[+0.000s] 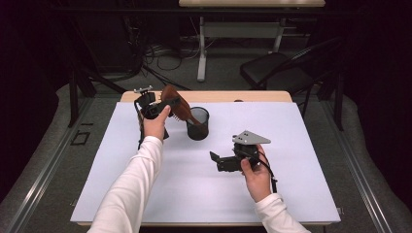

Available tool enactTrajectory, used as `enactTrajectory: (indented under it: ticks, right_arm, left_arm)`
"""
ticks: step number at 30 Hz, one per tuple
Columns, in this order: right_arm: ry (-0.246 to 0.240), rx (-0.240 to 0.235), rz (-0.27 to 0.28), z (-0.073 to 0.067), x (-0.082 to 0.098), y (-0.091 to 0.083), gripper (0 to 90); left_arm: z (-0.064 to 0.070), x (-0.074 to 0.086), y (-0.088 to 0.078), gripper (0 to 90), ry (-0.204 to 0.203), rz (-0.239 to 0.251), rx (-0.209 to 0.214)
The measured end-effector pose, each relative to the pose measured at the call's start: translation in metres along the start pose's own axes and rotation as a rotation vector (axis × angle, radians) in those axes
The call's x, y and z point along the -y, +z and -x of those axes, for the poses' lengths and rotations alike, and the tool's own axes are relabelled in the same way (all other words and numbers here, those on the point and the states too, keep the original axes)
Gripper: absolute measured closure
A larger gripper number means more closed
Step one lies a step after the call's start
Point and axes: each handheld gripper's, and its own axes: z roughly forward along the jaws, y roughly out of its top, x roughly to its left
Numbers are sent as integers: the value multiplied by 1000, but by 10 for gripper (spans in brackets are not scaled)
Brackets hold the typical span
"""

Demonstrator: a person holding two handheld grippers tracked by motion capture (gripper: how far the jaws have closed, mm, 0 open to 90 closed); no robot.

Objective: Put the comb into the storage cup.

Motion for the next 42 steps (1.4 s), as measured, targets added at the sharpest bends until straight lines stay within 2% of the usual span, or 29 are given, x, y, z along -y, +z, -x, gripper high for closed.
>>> enactTrajectory:
  ticks: [9,13,17,27,32,42]
  right_arm:
    - [2,-2,-2,0,1,1,0]
    - [0,-3,-4,0,1,1,0]
    - [7,-4,-9,0,2,2,0]
    - [3,-6,-12,0,3,3,0]
    - [5,-4,-10,1,3,3,0]
    - [1,0,-8,1,3,3,0]
  left_arm:
    - [0,0,0,208,2,9,1]
    - [1,0,-2,169,28,17,-16]
    - [1,-1,-3,134,26,21,-30]
    - [2,-1,-4,8,29,19,-20]
    - [2,-2,-5,4,43,25,-19]
    - [2,-2,-5,4,45,21,-20]
